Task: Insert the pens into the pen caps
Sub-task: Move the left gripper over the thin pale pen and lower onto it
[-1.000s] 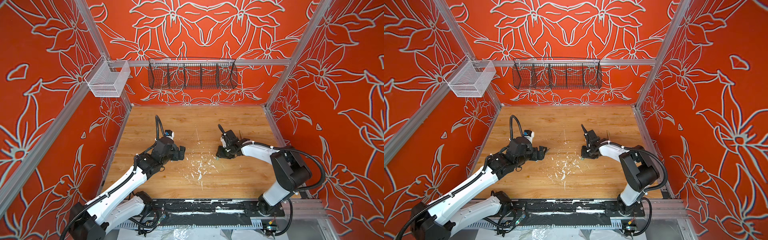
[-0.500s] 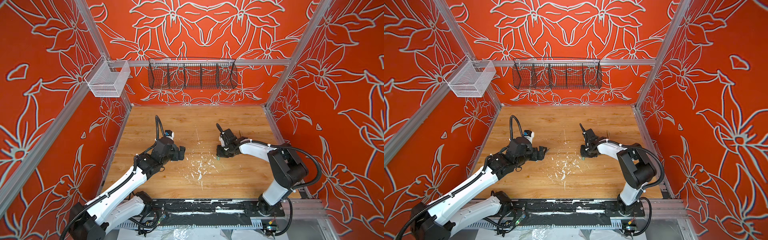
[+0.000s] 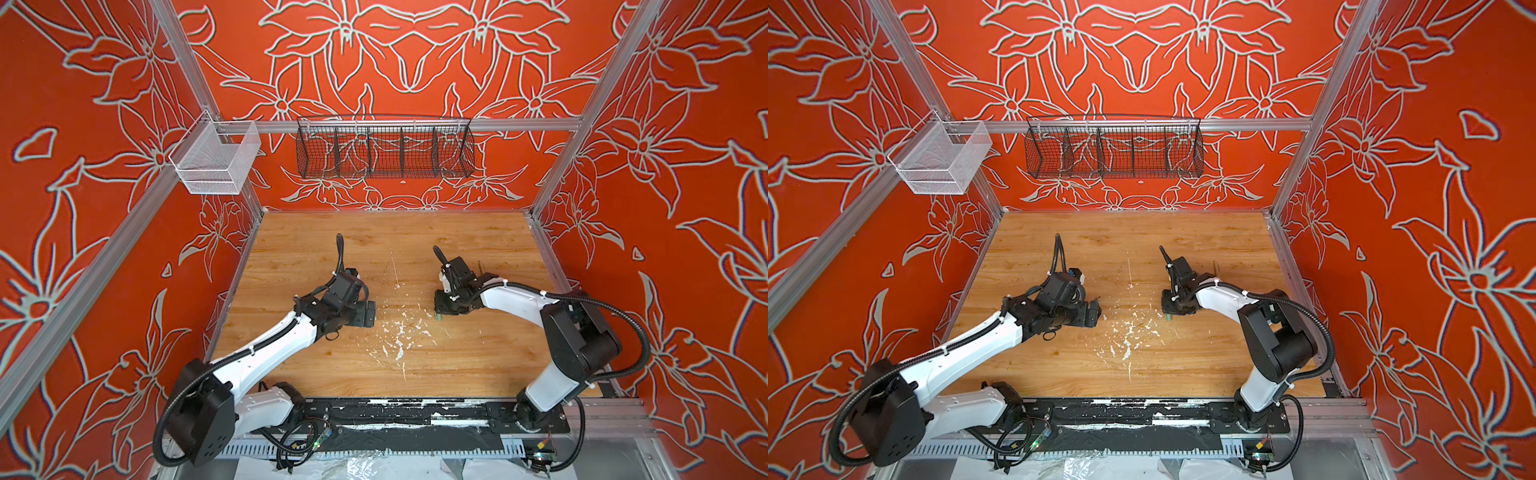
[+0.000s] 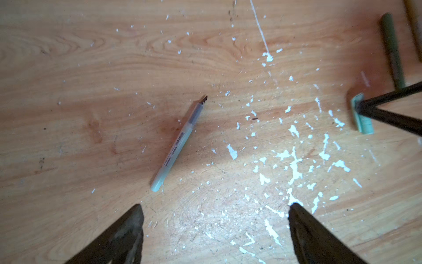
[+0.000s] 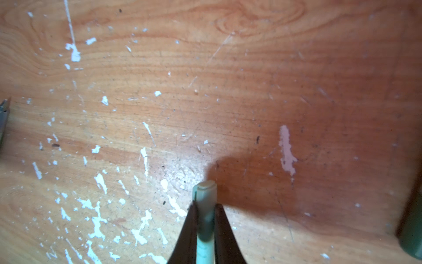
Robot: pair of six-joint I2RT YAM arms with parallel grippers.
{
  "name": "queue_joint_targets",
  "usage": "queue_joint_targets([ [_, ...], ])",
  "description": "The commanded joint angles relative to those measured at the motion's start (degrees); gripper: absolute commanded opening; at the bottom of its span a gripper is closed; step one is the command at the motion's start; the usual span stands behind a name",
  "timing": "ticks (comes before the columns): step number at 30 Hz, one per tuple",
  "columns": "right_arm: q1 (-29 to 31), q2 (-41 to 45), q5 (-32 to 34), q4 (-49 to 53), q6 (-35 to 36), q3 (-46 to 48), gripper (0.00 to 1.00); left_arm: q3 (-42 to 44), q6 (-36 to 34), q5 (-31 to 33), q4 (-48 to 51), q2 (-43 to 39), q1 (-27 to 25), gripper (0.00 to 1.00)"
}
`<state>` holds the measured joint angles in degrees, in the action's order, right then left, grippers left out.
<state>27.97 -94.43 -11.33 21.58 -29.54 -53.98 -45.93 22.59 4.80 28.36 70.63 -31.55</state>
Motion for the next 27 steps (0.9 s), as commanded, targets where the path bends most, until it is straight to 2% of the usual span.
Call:
queue_joint_targets([
  [1,0.1,2.2,0.0,1.5,0.6,-1.3,0.08,-2.6,0.6,0.4,3.3,3.0,0.1,0.97],
  [5,0.1,3.4,-0.6,1.1,0.6,-0.5,0.07,-5.2,-0.1,0.0,5.3,8.4,1.7,0.97],
  [12,0.1,5.2,-1.4,0.8,0.6,0.9,0.08,-9.2,-2.5,-6.2,7.1,16.9,6.5,0.99],
  [17,0.1,5.8,-1.2,0.8,0.7,1.5,0.07,-11.1,-4.0,-8.8,8.1,22.2,6.8,0.92],
  [23,0.1,6.7,-1.6,0.2,0.3,2.5,0.07,-11.6,-4.7,-8.4,8.8,25.5,7.1,0.85],
  [27,0.1,7.0,-1.5,-0.4,0.1,3.0,0.07,-11.3,-5.2,-14.1,7.6,26.2,7.4,0.74],
])
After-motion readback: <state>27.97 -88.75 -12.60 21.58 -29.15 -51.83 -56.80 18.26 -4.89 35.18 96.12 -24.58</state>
